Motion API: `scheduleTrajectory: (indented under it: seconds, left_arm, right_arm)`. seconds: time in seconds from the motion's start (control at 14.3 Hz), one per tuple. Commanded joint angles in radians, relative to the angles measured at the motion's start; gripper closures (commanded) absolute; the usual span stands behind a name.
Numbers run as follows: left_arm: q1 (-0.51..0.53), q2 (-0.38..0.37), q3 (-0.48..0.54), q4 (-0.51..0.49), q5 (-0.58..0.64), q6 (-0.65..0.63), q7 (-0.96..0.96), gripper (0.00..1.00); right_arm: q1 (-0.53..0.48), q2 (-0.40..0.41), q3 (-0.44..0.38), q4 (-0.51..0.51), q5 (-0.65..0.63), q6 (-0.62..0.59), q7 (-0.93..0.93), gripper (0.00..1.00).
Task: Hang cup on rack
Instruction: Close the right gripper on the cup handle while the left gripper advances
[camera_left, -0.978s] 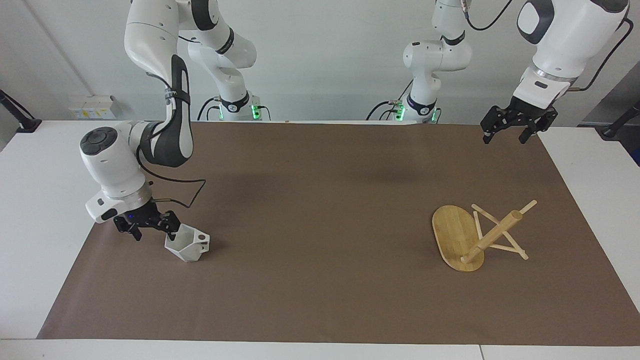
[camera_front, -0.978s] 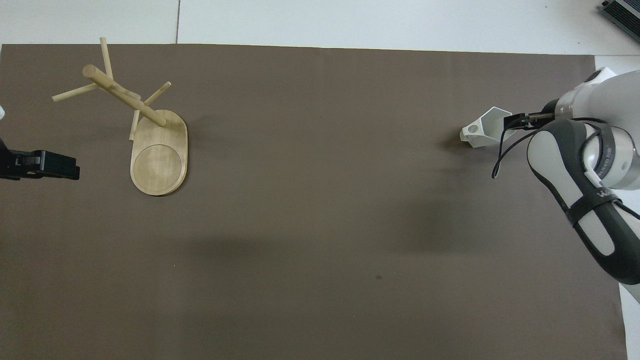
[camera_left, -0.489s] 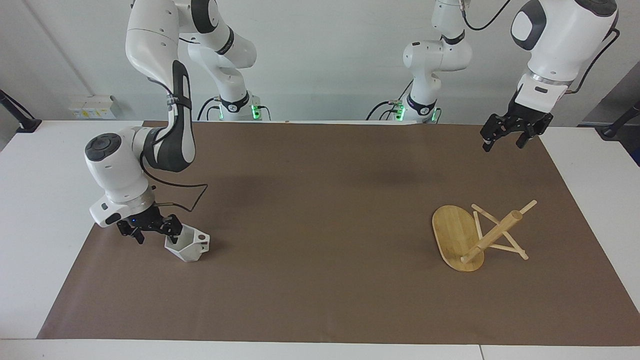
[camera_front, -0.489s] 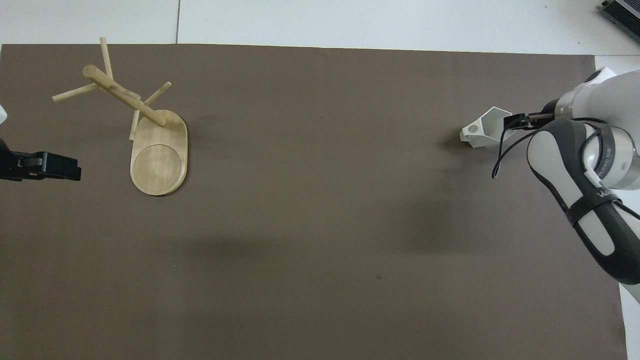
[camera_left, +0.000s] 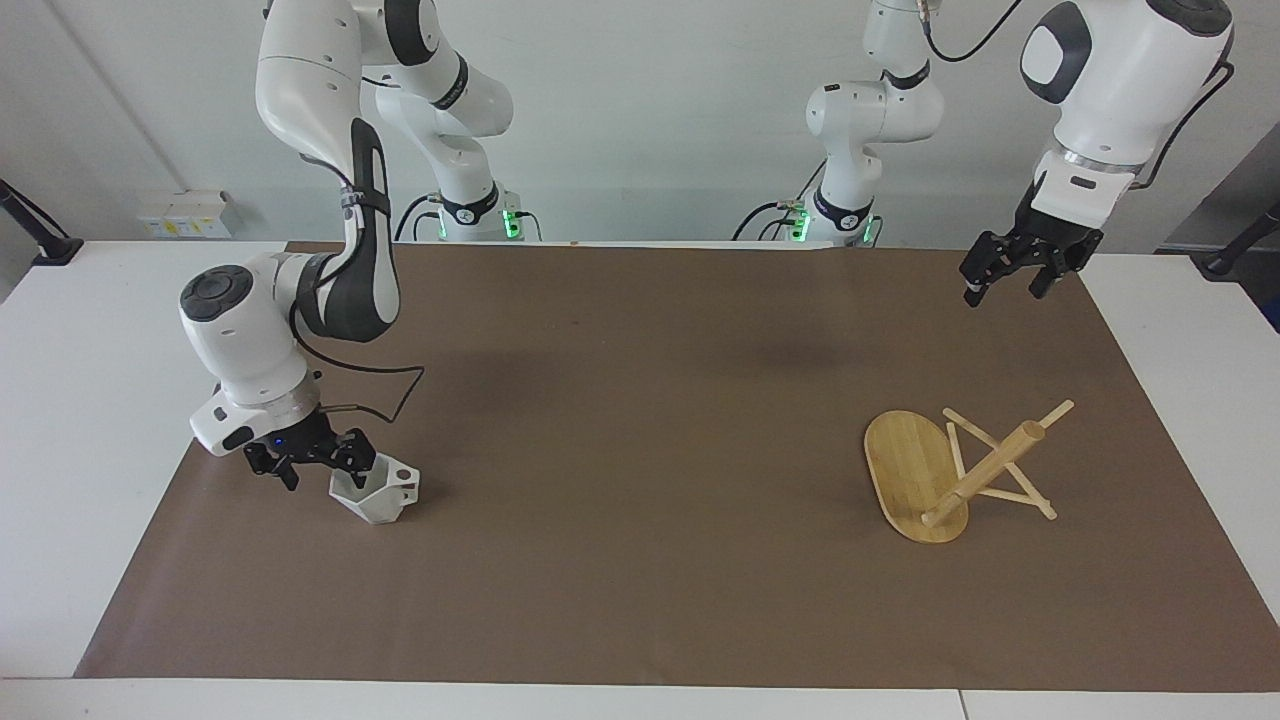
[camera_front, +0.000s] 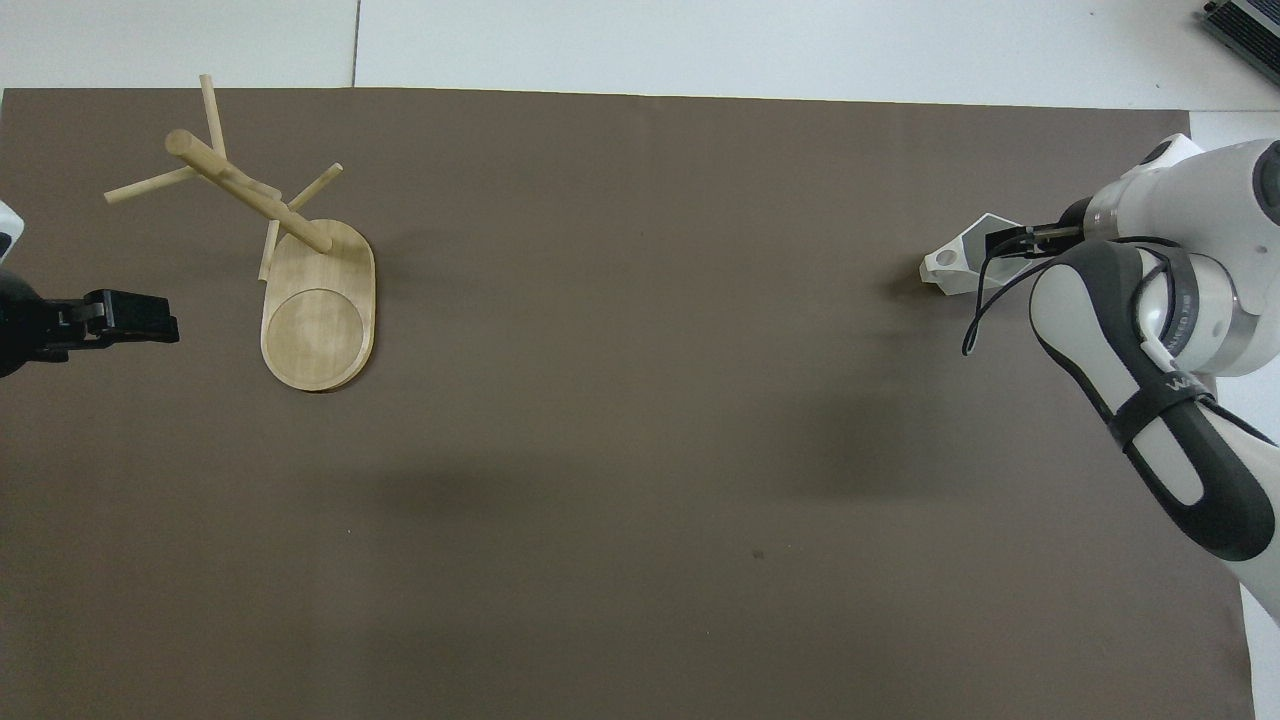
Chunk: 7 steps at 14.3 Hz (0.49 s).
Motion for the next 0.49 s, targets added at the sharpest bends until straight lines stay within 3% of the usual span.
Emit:
scheduleTrajectory:
  seconds: [0.0, 0.14, 0.42]
  left_arm:
    - [0.007, -0.018, -0.002, -0.02, -0.016, 0.002, -0.008, 0.0]
    - [0.007, -0.018, -0.002, -0.021, -0.016, 0.002, -0.008, 0.0]
    - [0.007, -0.018, -0.002, -0.023, -0.016, 0.002, -0.008, 0.0]
  right_arm:
    - [-0.007, -0.011, 0.005, -0.006, -0.007, 0.012, -0.018, 0.1]
    - [-0.007, -0.011, 0.005, -0.006, -0.007, 0.012, -0.018, 0.13]
    - [-0.007, -0.011, 0.005, -0.006, -0.009, 0.01, -0.026, 0.35]
